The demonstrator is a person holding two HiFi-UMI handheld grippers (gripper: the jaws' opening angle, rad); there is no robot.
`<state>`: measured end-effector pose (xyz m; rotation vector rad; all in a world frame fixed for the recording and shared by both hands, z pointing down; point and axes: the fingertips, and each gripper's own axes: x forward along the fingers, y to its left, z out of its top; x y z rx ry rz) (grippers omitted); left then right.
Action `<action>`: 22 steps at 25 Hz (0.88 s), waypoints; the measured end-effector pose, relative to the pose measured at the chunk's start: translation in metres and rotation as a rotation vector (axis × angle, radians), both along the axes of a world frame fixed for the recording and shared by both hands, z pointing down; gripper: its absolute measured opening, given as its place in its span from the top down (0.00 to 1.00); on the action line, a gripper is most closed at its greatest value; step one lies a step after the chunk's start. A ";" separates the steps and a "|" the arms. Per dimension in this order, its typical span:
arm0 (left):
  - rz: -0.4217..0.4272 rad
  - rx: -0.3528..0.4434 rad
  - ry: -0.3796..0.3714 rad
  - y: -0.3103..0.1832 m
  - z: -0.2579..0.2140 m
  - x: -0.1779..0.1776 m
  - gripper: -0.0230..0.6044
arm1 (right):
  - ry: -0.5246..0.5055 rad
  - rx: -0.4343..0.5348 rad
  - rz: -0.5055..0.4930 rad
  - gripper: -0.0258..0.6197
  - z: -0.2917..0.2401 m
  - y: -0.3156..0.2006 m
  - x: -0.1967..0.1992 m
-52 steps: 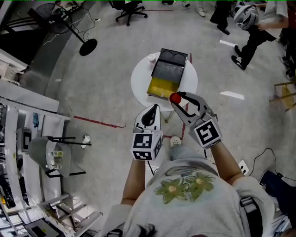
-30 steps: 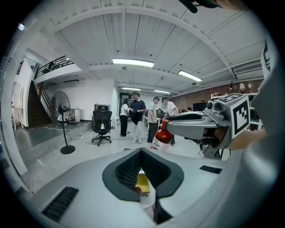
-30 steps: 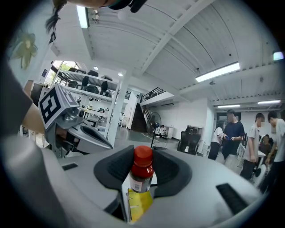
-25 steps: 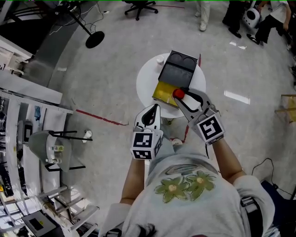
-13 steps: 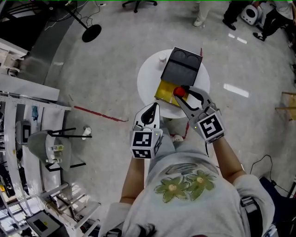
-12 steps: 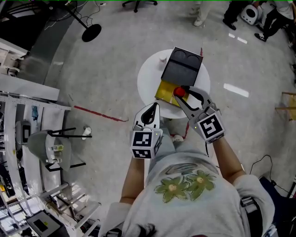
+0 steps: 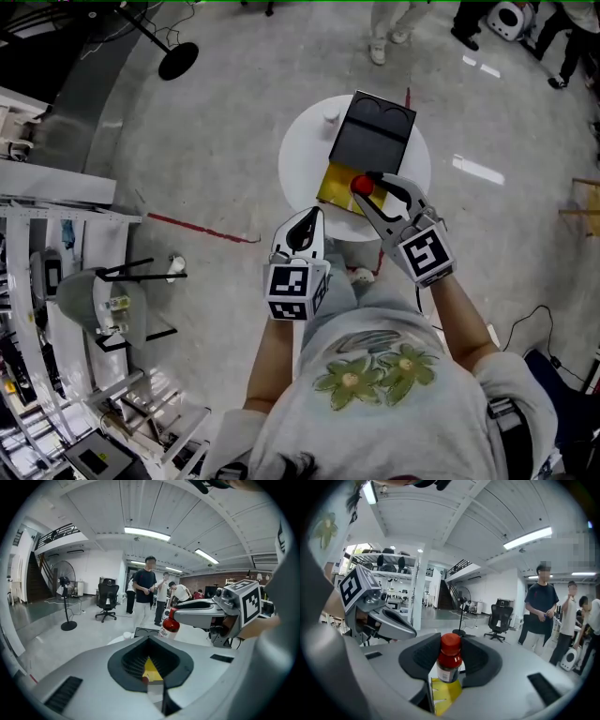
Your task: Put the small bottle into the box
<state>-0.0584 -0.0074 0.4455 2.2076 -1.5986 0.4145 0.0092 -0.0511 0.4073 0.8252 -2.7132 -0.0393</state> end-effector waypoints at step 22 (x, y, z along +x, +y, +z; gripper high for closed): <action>0.056 -0.070 0.004 -0.048 0.028 -0.025 0.96 | 0.085 -0.107 0.046 0.75 0.060 -0.038 -0.019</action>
